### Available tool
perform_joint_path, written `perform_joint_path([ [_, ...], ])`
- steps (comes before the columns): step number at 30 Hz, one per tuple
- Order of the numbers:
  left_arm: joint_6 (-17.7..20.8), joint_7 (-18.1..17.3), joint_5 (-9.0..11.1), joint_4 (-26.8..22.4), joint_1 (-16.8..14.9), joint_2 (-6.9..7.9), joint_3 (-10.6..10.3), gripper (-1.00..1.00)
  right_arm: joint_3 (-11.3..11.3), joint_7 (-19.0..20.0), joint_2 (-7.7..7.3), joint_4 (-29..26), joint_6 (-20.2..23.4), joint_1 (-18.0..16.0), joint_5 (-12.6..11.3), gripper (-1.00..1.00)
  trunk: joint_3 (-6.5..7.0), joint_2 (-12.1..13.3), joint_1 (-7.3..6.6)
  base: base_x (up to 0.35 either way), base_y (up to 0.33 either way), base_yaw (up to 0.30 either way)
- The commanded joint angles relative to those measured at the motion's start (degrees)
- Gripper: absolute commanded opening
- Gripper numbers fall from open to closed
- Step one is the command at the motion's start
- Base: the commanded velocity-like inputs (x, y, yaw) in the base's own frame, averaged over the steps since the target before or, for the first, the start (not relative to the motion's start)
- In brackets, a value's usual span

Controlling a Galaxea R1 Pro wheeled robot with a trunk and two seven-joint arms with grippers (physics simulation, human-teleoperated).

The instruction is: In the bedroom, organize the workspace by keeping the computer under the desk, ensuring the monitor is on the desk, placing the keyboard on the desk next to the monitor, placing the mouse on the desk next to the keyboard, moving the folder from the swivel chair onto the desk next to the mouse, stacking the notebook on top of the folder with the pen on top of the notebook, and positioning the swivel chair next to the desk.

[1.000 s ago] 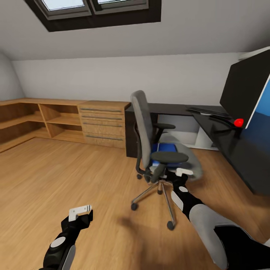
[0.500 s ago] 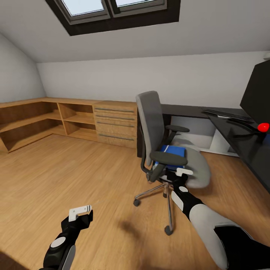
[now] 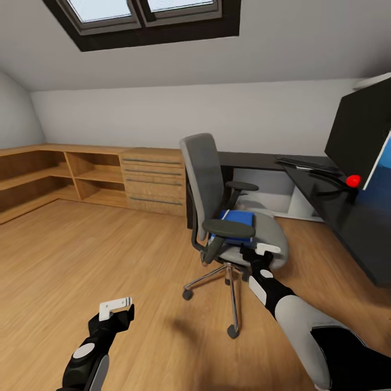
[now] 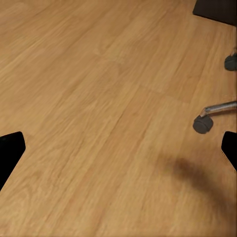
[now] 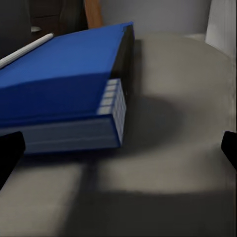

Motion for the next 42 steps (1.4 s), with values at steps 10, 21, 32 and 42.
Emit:
perform_joint_path([
  [10, 0.21, 0.35, 0.62, -0.25, -0.01, -0.06, 0.81, 1.00, 0.07, 0.06, -0.14, 0.10, -0.25, -0.05, -0.63, 1.00, 0.32, -0.02, -0.01, 0.000, 0.000, -0.241],
  [21, 0.13, 0.35, 0.68, -0.29, -0.01, -0.05, 2.71, 1.00, -0.02, 0.17, -0.16, 0.33, -0.16, -0.05, -2.42, 1.00, 0.56, -0.02, -0.01, 0.000, 0.000, -0.185],
  [32, 0.13, 0.35, 0.63, -0.29, -0.01, 0.01, 3.09, 1.00, -0.62, 0.45, -0.60, 0.40, -0.49, 0.00, -4.56, 1.00, 0.57, -0.02, -0.01, 0.000, 0.000, -0.013],
  [42, 0.13, 0.35, 0.66, -0.29, -0.01, -0.02, 4.07, 1.00, -2.27, 1.45, -1.47, 0.36, -0.41, -0.01, -22.07, 1.00, 0.57, -0.02, -0.01, 0.000, 0.000, 0.000],
])
